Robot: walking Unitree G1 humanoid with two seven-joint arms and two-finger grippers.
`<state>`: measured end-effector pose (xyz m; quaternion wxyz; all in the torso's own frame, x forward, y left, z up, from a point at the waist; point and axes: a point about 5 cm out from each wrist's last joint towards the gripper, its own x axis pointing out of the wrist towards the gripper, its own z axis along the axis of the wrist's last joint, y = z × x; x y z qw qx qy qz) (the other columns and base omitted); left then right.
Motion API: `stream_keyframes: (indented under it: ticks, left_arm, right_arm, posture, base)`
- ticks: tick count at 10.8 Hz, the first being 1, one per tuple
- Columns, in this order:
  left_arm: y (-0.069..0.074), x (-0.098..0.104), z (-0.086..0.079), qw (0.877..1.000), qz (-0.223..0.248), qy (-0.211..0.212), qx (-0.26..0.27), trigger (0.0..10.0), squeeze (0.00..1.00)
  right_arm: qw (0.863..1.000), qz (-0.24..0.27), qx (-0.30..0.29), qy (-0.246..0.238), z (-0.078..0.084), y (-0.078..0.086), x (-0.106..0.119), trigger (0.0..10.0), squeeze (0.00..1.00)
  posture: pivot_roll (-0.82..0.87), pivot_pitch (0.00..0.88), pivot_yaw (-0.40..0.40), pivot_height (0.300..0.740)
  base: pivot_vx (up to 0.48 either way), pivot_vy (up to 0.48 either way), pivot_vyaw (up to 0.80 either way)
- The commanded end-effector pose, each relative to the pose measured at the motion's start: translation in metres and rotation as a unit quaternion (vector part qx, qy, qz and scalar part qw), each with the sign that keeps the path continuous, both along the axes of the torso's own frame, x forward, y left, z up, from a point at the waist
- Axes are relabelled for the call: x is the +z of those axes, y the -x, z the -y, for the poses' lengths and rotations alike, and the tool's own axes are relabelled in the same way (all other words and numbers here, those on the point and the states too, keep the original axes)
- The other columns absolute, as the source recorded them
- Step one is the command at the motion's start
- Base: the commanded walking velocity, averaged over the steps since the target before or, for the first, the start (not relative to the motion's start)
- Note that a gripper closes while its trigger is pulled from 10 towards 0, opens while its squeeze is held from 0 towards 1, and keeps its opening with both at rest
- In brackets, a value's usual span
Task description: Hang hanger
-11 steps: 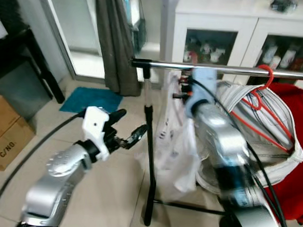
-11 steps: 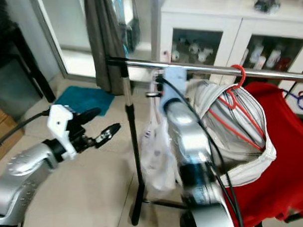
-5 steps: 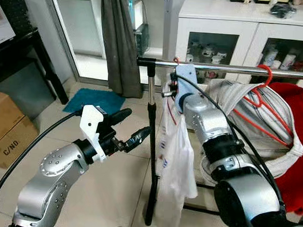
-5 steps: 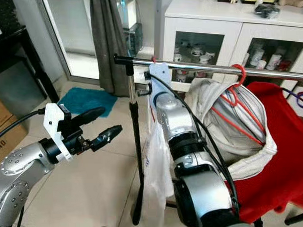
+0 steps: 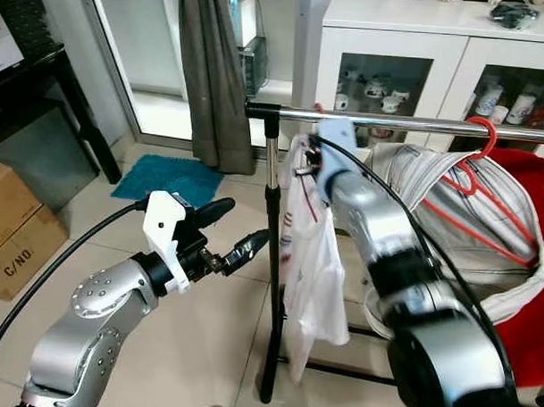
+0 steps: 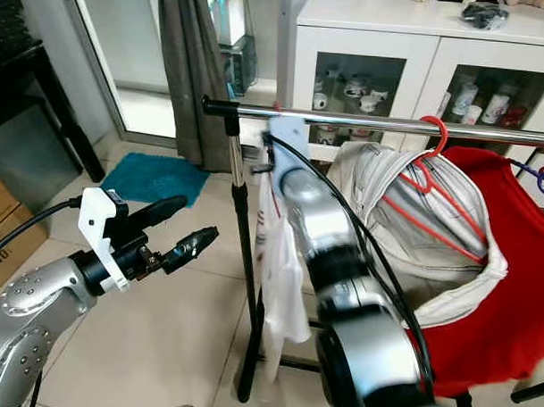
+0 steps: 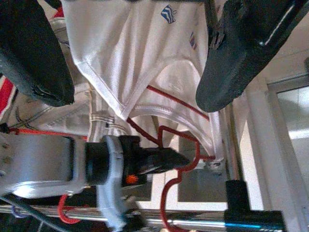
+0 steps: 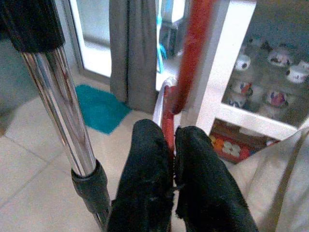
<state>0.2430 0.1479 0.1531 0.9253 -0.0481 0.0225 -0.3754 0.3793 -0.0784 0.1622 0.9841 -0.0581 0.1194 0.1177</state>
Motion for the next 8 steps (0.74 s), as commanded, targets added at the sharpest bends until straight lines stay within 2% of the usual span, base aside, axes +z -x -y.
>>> stream_keyframes:
  ticks: [1, 3, 5, 7, 8]
  left_arm:
    - [-0.004, -0.002, -0.003, 1.000, -0.006, -0.011, 0.027, 10.0, 0.00]
    - [-0.012, -0.008, -0.004, 0.996, -0.013, -0.018, 0.082, 10.0, 0.00]
    - [-0.016, -0.007, -0.002, 0.993, -0.007, -0.011, 0.114, 10.0, 0.00]
    - [-0.017, -0.008, 0.001, 0.992, -0.007, -0.009, 0.128, 10.0, 0.00]
    - [-0.017, -0.010, 0.003, 0.991, -0.005, -0.015, 0.133, 10.0, 0.00]
  right_arm:
    - [0.998, 0.059, 0.027, -0.013, -0.003, 0.000, 0.023, 10.0, 1.00]
    - [0.992, 0.081, 0.078, -0.062, -0.001, 0.015, 0.036, 10.0, 1.00]
    - [0.985, 0.095, 0.136, -0.055, 0.000, 0.040, 0.043, 10.0, 1.00]
    - [0.978, 0.100, 0.169, -0.068, 0.003, 0.061, 0.041, 10.0, 1.00]
    - [0.973, 0.085, 0.193, -0.088, 0.008, 0.080, 0.033, 10.0, 1.00]
  posture:
    - [0.02, 0.000, 0.078, 0.740]
    - [0.01, 0.000, 0.086, 0.740]
    - [0.01, 0.000, 0.081, 0.740]
    - [0.00, 0.000, 0.081, 0.740]
    - [0.00, 0.000, 0.078, 0.740]
  base:
    - [0.000, 0.000, 0.00]
    - [0.000, 0.000, 0.00]
    - [0.000, 0.000, 0.00]
    - [0.000, -0.152, 0.00]
    - [0.000, -0.375, 0.00]
